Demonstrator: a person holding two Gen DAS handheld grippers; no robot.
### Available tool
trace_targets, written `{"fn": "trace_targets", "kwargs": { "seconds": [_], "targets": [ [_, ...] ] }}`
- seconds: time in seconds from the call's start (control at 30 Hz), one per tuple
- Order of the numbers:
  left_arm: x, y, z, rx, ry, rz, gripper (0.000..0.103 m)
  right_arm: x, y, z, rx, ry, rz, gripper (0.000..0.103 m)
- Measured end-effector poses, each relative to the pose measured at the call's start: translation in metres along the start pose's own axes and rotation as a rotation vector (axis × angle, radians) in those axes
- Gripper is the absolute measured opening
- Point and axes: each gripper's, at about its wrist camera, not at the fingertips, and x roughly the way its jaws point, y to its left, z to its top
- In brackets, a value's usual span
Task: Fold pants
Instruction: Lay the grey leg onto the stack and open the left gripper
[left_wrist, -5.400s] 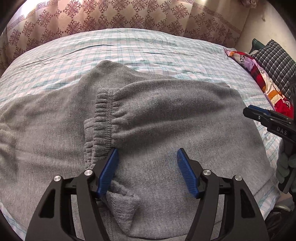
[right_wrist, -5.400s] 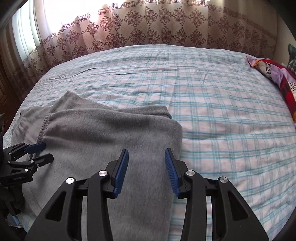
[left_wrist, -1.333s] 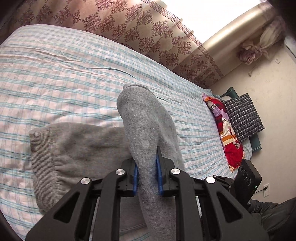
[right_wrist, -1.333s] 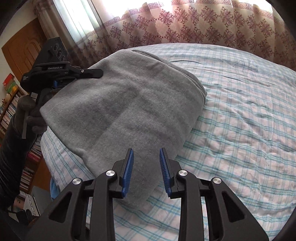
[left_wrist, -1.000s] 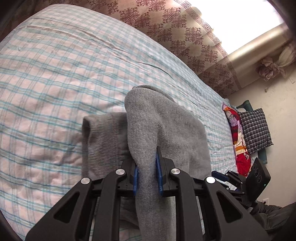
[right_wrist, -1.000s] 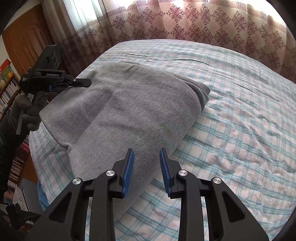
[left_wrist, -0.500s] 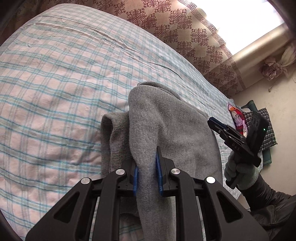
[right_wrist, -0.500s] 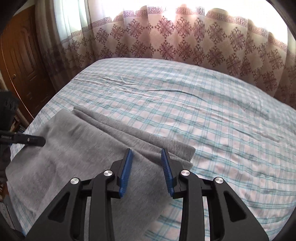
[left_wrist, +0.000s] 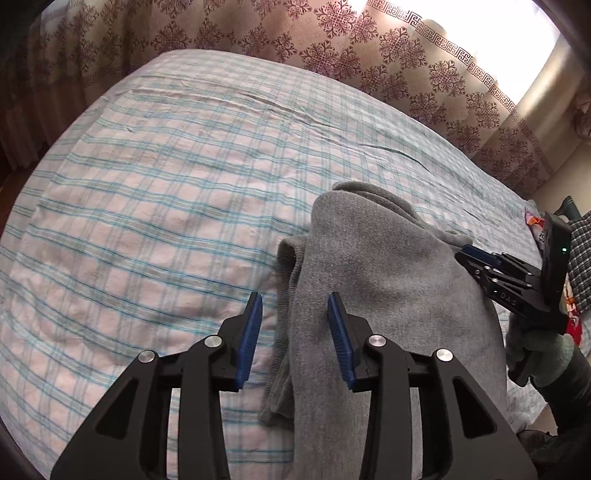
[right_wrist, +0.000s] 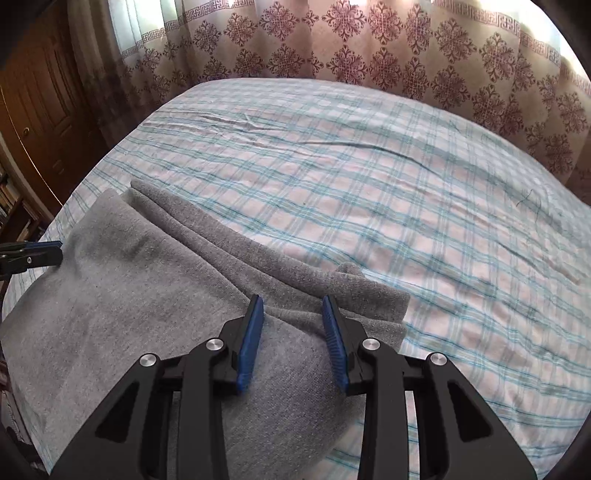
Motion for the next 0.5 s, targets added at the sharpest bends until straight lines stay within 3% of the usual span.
{"fn": "trace_targets", "kwargs": {
  "seconds": [0.13, 0.27, 0.4, 0.5],
  "targets": [
    [-0.031, -0.005, -0.02, -0.001, -0.028, -0.006, 0.038, -0.052, 0.018, -0.021, -0.028, -0.047, 0.079, 0.034],
    [-0.046, -0.015, -0.052, -0.004, -0.026, -0.023, 0.038, -0.091, 0.051, -0.059, -0.136, -0.046, 0.158, 0.034],
    [-0.048, -0.023, -0.075, -0.011, -0.034, 0.007, 0.039, -0.104, 0.078, -0.094, -0.212, 0.001, 0.229, 0.034],
    [-0.042, -0.027, -0.082, -0.009, -0.048, 0.048, 0.039, -0.098, 0.091, -0.112, -0.253, 0.04, 0.215, 0.035]
  ]
}}
